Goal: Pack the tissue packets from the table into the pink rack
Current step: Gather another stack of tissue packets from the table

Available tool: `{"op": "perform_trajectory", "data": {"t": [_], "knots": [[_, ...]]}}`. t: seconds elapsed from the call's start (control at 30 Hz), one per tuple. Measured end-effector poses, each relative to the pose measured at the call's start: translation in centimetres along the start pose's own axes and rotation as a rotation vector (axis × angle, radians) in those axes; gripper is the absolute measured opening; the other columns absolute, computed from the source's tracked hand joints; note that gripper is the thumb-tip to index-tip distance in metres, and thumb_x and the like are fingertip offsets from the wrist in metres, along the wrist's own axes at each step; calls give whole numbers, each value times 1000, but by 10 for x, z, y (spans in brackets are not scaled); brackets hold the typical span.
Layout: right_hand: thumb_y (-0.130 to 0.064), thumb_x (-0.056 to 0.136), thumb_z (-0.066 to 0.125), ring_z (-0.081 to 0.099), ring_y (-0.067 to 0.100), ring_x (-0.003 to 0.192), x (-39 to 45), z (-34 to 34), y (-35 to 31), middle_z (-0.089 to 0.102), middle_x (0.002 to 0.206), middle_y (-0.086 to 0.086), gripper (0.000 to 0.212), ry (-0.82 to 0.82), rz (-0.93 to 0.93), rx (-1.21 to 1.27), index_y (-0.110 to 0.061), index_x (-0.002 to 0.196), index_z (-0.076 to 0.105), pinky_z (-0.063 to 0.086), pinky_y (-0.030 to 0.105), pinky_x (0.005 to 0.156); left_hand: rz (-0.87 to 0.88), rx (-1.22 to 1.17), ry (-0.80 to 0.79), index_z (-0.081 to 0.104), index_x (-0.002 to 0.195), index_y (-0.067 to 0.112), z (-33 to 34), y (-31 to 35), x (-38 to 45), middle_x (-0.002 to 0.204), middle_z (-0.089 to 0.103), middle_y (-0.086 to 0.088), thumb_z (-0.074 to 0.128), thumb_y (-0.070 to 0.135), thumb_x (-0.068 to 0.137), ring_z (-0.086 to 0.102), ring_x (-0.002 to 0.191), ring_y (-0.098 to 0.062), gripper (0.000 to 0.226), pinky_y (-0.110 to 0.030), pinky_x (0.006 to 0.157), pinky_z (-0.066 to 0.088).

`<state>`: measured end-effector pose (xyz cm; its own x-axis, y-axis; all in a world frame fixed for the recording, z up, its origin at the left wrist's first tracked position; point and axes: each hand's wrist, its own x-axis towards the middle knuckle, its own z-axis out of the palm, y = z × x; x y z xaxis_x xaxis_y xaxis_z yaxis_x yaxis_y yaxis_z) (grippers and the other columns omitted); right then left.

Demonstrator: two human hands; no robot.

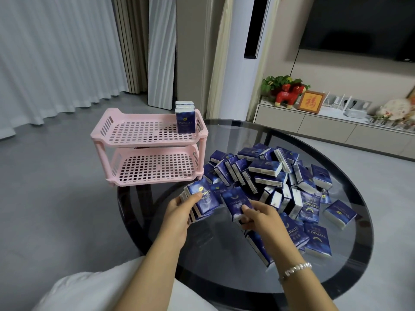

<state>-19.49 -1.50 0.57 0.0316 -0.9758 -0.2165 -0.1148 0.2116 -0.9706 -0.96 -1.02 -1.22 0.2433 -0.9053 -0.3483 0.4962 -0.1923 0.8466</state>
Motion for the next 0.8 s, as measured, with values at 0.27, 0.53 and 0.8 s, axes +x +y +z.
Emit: {"op": "perform_trajectory", "data": {"t": [0.27, 0.53, 0.8], "knots": [[-8, 94, 50, 53, 17, 68, -10, 20, 6, 60, 70, -1, 21, -157, -116, 276, -12, 108, 65, 48, 27, 69, -58, 13, -115, 57, 123, 6, 2, -2, -12, 110, 71, -12, 75, 20, 74, 68, 100, -24, 54, -34, 78, 54], [-14, 90, 59, 65, 21, 91, -7, 37, -3, 72, 96, 5, 15, -191, -252, 167, -20, 101, 67, 51, 38, 90, 15, 52, -224, 45, 130, 7, 0, 2, -19, 122, 64, -11, 78, 39, 53, 61, 113, -26, 90, -41, 98, 47], [-7, 83, 65, 54, 14, 120, 17, 24, -14, 57, 132, 3, 48, -633, -128, 98, -19, 127, 50, 46, 30, 100, 88, 207, -251, 53, 123, 4, -25, 13, -15, 119, 64, -15, 82, 9, 57, 62, 105, -24, 72, -38, 95, 49]]}}
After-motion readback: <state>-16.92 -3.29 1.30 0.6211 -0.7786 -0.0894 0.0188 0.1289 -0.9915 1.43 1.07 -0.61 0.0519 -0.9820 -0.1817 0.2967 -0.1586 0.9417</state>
